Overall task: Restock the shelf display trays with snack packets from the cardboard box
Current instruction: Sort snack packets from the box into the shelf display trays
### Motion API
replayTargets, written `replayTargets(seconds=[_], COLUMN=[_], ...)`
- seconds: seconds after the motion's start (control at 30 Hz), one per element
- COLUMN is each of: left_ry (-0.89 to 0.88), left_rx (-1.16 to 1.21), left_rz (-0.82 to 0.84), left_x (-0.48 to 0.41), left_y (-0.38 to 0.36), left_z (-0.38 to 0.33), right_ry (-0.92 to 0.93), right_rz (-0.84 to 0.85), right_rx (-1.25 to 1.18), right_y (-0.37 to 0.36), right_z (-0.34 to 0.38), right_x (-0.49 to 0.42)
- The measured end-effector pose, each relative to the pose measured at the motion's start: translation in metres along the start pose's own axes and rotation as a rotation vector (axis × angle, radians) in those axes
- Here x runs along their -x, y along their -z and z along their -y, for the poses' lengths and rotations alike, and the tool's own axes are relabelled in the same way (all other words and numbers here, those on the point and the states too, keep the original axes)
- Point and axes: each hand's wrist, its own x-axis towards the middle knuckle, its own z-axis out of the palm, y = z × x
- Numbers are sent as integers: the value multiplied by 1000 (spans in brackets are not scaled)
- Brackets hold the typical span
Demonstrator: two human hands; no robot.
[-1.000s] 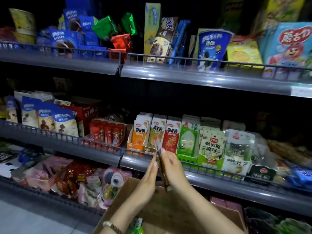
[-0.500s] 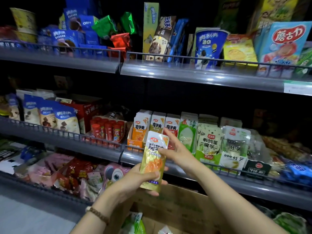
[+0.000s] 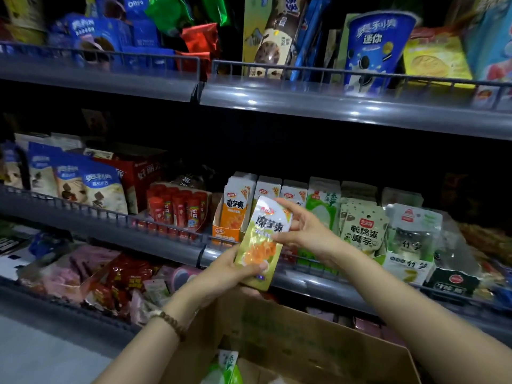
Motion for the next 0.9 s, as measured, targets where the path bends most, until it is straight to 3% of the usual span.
replayTargets(seconds=[0.13,0.2,0.3,0.47,0.67,0.9], left_ry=[-222,-287,-306,-285,-371,-364], left_rx=[-285,-459,-666,-860,-888,-880], left_rz=[-292,-358,-401,-457,-562,-560], left_x=[-43,-61,-83,-106,-114,-113], left_y=[19,28,36,37,34,31], left_z=[15,20,25,33,52,50], right_ry=[175,251,222,182,328,247], right_rz=[-311,-449,-545,-566,-411,-448], right_rx=[66,38,40,444,959,1037], right_y=[21,31,37,37,27,22], right_z=[8,8,1,-27,-55,-64], right_x=[-36,-63,-109,-157,-160,-160])
